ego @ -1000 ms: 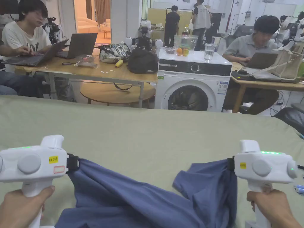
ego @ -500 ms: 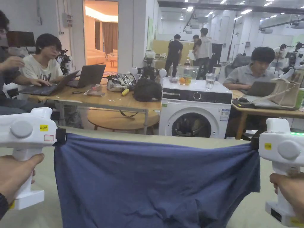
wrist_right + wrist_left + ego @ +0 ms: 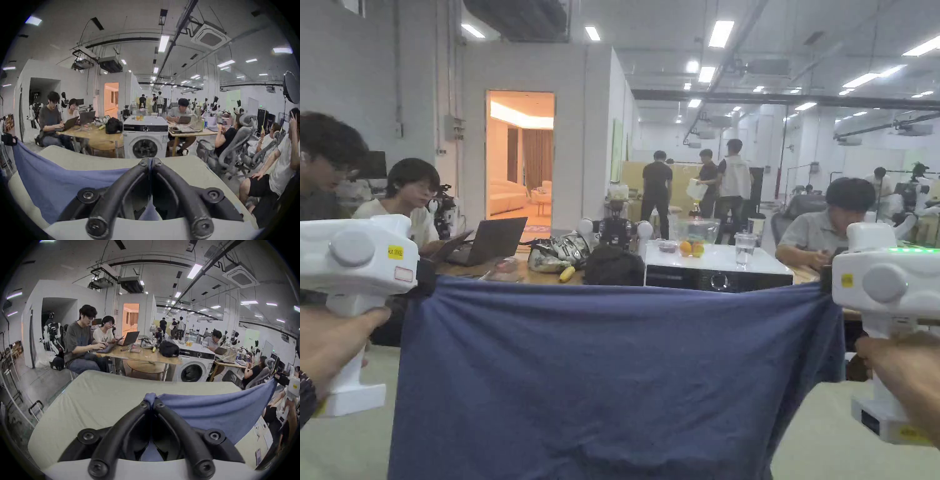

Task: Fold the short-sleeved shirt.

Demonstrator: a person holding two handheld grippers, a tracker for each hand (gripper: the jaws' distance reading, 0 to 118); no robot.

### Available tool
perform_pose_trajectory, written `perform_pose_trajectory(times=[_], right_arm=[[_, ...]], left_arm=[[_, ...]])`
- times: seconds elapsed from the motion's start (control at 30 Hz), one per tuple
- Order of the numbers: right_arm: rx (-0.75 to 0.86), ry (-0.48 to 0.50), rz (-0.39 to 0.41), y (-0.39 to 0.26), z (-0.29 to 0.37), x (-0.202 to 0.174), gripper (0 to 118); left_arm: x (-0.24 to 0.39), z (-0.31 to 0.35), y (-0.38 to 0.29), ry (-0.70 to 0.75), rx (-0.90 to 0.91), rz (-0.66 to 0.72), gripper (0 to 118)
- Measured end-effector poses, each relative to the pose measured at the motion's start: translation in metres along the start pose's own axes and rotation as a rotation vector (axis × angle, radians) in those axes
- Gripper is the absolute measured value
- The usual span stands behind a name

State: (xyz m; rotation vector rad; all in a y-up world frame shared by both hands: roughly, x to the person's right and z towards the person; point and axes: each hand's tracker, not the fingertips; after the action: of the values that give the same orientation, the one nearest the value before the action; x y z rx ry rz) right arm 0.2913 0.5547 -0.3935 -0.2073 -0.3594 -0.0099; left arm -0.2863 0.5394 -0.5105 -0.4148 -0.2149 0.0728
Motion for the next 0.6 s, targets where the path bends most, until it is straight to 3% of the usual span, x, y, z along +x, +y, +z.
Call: perform_pose_trajectory(times=[0.33, 0.6], right_arm=[[0.106, -0.013, 0.018, 0.075, 0.003, -0.008, 0], [0.169, -0.034, 0.024, 0.110, 0.032, -0.004, 0]], left_arm=[[0.001, 0.023, 0.083, 0.005, 0.118, -0.002, 0], [0.009, 0.049, 0.105, 0.006, 0.189, -0.028, 0]])
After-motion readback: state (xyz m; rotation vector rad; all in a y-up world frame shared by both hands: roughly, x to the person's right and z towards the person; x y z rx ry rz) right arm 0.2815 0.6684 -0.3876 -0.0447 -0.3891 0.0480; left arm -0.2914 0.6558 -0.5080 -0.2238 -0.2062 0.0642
